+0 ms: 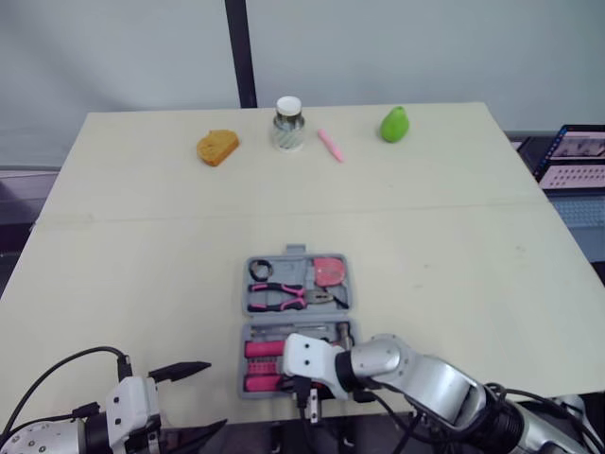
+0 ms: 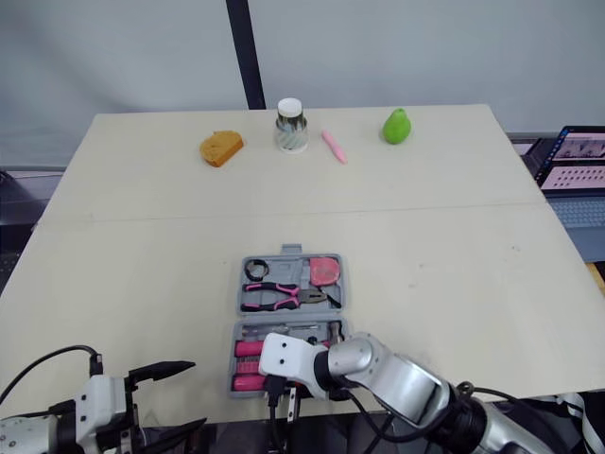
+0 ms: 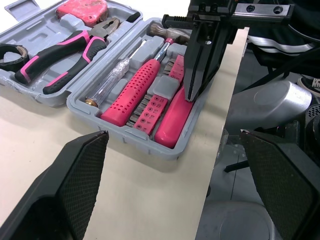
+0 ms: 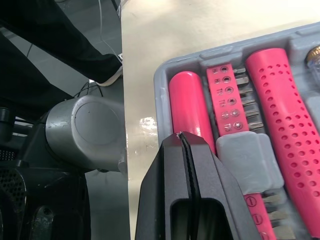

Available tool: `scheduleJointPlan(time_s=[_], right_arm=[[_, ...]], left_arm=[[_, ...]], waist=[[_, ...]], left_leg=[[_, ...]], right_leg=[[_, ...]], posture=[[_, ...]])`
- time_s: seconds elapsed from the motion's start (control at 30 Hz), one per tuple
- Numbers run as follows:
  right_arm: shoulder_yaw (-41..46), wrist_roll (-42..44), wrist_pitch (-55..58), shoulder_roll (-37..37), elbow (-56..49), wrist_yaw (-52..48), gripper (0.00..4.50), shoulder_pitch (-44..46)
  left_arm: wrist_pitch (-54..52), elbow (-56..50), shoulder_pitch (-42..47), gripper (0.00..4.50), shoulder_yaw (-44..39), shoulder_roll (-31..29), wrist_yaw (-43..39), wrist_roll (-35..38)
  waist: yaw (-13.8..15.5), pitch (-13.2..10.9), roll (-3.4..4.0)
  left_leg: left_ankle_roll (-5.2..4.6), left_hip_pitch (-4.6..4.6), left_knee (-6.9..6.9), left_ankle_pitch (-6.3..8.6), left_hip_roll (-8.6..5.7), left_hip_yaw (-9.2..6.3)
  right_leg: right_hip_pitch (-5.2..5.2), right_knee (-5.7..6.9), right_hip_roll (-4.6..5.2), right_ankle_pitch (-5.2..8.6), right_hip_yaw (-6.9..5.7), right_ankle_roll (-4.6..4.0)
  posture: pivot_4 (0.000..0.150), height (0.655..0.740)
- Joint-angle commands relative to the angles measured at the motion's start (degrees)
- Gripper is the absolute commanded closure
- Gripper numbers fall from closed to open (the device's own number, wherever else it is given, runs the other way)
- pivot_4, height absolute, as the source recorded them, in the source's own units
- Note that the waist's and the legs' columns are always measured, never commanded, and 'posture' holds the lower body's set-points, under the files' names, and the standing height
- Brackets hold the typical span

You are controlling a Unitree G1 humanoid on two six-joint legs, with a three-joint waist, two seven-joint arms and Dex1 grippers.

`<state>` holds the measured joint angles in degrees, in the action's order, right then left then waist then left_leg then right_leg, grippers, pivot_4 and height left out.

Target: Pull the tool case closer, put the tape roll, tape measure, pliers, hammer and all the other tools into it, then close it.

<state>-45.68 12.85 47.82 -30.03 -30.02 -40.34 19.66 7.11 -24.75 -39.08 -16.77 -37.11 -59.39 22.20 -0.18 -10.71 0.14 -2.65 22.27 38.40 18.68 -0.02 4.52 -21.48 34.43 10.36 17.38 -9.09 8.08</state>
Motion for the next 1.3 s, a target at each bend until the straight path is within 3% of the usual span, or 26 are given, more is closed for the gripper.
scheduleJointPlan(time_s=[0.03, 0.4, 1.3], right_arm=[[0.6, -0.5, 0.8, -0.4, 1.0, -0.6, 4.46, -0.9], [4.0, 4.4, 2.2, 0.6, -2.3, -2.7, 4.46, -2.3], [3.6, 1.1, -0.3, -1.1, 1.1, -3.0, 4.46, -3.6]], left_arm=[[-0.1, -2.3, -0.3, 0.00, 0.4, -0.4, 0.3, 0.0], [-0.6, -2.7, -0.2, 0.00, 0.4, -0.3, 0.3, 0.0], [-1.0, -2.9, 0.6, 0.00, 1.4, -0.6, 1.2, -0.3]], waist=[[0.0, 0.0, -0.01], [0.1, 0.0, -0.04], [0.1, 0.0, -0.05]], left_leg=[[0.00, 0.00, 0.00, 0.00, 0.00, 0.00], [0.00, 0.00, 0.01, 0.00, 0.00, 0.00], [0.00, 0.00, 0.00, 0.00, 0.00, 0.00]], right_leg=[[0.00, 0.00, 0.00, 0.00, 0.00, 0.00], [0.01, 0.00, 0.00, 0.00, 0.00, 0.00], [0.01, 0.00, 0.00, 0.00, 0.00, 0.00]], posture=[[0.150, 0.7400], [0.150, 0.7400], [0.150, 0.7400]])
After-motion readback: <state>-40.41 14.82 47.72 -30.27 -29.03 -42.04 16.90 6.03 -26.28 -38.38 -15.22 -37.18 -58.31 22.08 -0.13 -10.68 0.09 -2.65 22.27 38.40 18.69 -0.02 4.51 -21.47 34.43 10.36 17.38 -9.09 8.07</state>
